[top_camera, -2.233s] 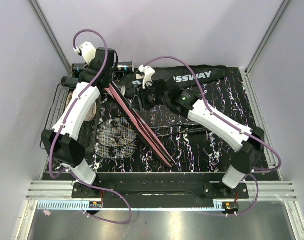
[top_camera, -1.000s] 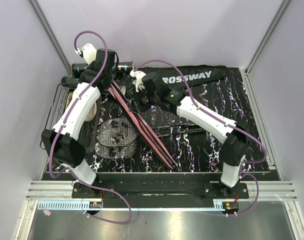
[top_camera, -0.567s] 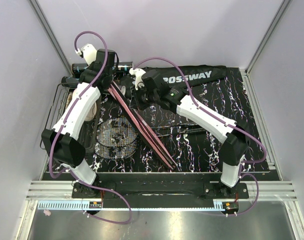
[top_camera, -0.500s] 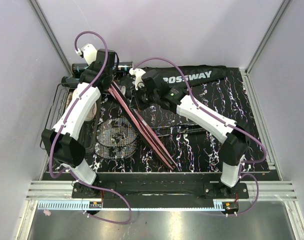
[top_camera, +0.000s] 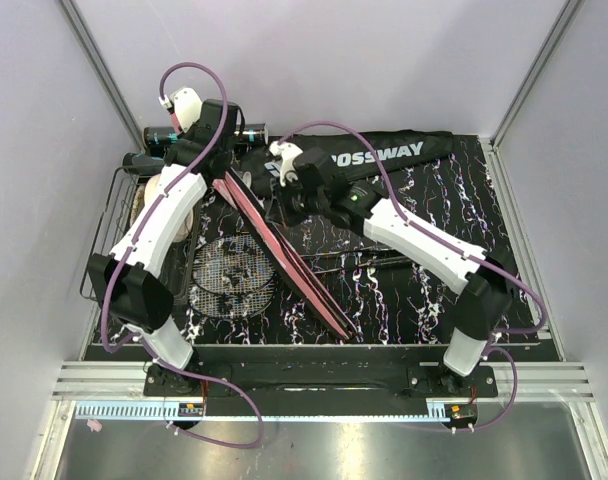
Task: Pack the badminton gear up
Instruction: Zip the racket bag at the center of the board.
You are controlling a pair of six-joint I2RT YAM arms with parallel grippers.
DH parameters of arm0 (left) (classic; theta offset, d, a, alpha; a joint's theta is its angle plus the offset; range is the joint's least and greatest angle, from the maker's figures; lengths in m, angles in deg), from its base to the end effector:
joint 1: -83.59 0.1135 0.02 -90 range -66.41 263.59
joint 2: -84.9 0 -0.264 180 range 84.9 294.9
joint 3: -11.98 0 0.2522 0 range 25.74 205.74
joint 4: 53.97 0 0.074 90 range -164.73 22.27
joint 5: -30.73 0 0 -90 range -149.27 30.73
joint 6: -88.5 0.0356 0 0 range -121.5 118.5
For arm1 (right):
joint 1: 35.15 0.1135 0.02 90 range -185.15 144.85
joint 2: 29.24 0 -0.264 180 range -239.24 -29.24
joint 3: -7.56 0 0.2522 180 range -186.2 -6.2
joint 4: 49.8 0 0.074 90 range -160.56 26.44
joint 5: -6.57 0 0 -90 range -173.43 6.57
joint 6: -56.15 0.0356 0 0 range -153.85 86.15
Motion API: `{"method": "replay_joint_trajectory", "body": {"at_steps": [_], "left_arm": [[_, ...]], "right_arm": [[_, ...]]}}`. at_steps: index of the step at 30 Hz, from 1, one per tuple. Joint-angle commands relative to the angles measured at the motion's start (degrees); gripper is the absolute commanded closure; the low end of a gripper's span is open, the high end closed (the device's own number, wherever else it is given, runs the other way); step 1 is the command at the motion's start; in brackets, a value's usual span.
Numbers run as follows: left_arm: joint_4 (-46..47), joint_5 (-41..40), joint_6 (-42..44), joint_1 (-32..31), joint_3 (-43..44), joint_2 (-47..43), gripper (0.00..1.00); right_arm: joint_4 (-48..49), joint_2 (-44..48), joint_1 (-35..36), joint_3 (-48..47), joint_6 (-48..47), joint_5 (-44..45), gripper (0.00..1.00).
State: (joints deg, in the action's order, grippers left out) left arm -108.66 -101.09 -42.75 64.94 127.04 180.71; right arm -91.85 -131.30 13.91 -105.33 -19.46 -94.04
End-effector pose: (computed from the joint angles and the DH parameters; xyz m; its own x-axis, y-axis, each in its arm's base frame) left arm 0.3551 -0.0948 0.4010 -0.2308 -0.4407 -0.8675 -0.5701 0.7838 -0.2465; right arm 0.2677 0.3186 0.3626 -0.5392 -0.2488 -0.8046 -0.7347 0.6060 0.3050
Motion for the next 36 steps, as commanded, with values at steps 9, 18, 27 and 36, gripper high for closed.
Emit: {"method": "replay_joint_trajectory", "body": {"at_steps": [9, 18, 27, 36], "left_arm": [[22.19, -18.36, 10.92, 3.45, 8.31, 2.01, 1.0], [25.9, -19.53, 14.8, 8.63, 13.57, 5.17, 1.0], [12.38, -14.25, 1.28, 8.02, 12.35, 3.24, 1.0], [-0.9, -11.36, -9.45, 7.84, 15.86, 2.81, 1.0]], "right_arm": [[-6.69, 17.85, 0.95, 33.69, 6.43, -2.14, 1.0], [-5.37, 24.46, -3.26, 54.29, 16.53, 0.24, 1.0], [-0.2, 26.91, -3.36, 37.27, -1.44, 2.71, 0.11], [11.59, -0.29, 2.88, 12.05, -18.78, 16.72, 0.02]]}}
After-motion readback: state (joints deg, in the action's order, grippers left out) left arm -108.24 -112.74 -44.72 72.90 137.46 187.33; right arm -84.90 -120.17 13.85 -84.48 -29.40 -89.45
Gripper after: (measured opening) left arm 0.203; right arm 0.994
